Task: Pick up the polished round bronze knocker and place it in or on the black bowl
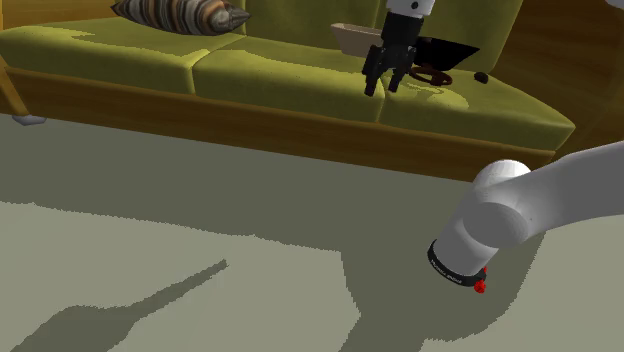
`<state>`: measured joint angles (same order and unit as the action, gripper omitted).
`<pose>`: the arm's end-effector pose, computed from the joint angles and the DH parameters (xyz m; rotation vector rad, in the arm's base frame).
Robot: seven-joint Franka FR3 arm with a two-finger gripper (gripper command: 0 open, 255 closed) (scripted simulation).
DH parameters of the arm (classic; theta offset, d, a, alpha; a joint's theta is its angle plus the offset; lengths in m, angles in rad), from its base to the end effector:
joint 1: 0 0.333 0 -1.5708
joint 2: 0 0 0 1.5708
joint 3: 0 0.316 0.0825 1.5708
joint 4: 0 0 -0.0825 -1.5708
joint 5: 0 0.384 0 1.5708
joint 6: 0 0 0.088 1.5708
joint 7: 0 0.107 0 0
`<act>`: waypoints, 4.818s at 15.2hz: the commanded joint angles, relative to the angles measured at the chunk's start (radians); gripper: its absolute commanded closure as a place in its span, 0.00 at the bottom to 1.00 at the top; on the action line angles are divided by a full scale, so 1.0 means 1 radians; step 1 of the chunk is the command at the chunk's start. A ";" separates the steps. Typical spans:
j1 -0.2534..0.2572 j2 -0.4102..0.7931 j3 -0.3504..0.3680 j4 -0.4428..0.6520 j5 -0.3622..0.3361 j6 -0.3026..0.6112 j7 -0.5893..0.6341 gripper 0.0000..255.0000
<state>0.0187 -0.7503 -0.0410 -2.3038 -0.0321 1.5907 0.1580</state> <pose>0.3193 -0.0146 0.6056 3.1283 -0.2662 0.0581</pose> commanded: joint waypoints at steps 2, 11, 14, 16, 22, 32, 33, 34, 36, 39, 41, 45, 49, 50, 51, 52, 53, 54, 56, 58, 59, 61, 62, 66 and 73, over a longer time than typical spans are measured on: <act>-0.007 -0.003 -0.021 0.006 -0.015 -0.007 -0.027 0.00; -0.055 0.026 -0.209 0.110 -0.140 -0.048 -0.269 0.00; -0.064 0.057 -0.273 0.165 -0.173 -0.055 -0.351 0.00; -0.067 0.083 -0.316 0.207 -0.191 -0.059 -0.406 0.00; -0.071 0.103 -0.367 0.207 -0.213 -0.025 -0.462 0.00; -0.075 0.090 -0.377 0.137 -0.222 0.033 -0.457 0.00; -0.075 0.090 -0.377 0.137 -0.222 0.033 -0.457 0.00; -0.075 0.090 -0.377 0.137 -0.222 0.033 -0.457 0.00; -0.075 0.090 -0.377 0.137 -0.222 0.033 -0.457 1.00; -0.074 0.092 -0.374 0.144 -0.220 0.028 -0.455 1.00; -0.073 0.098 -0.377 0.147 -0.219 0.031 -0.457 1.00; -0.064 0.091 -0.381 0.153 -0.225 0.019 -0.453 1.00; -0.058 0.108 -0.375 0.219 -0.216 -0.030 -0.458 1.00; -0.056 0.113 -0.374 0.235 -0.214 -0.042 -0.459 1.00; -0.055 0.118 -0.372 0.253 -0.212 -0.055 -0.461 1.00; -0.053 0.123 -0.371 0.270 -0.209 -0.067 -0.462 1.00; -0.052 0.128 -0.370 0.287 -0.207 -0.079 -0.464 1.00; -0.051 0.134 -0.369 0.305 -0.205 -0.092 -0.465 1.00; -0.048 0.145 -0.367 0.341 -0.201 -0.116 -0.469 1.00; -0.045 0.158 -0.366 0.379 -0.197 -0.141 -0.472 1.00; -0.043 0.165 -0.365 0.398 -0.194 -0.153 -0.474 1.00; -0.040 0.178 -0.365 0.436 -0.190 -0.179 -0.478 1.00; -0.039 0.186 -0.365 0.456 -0.188 -0.191 -0.480 1.00; -0.033 0.217 -0.365 0.538 -0.179 -0.242 -0.489 1.00; -0.022 0.284 -0.372 0.696 -0.163 -0.336 -0.509 1.00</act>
<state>-0.0042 -0.4753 -0.4124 -1.6316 -0.1971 1.2710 -0.3481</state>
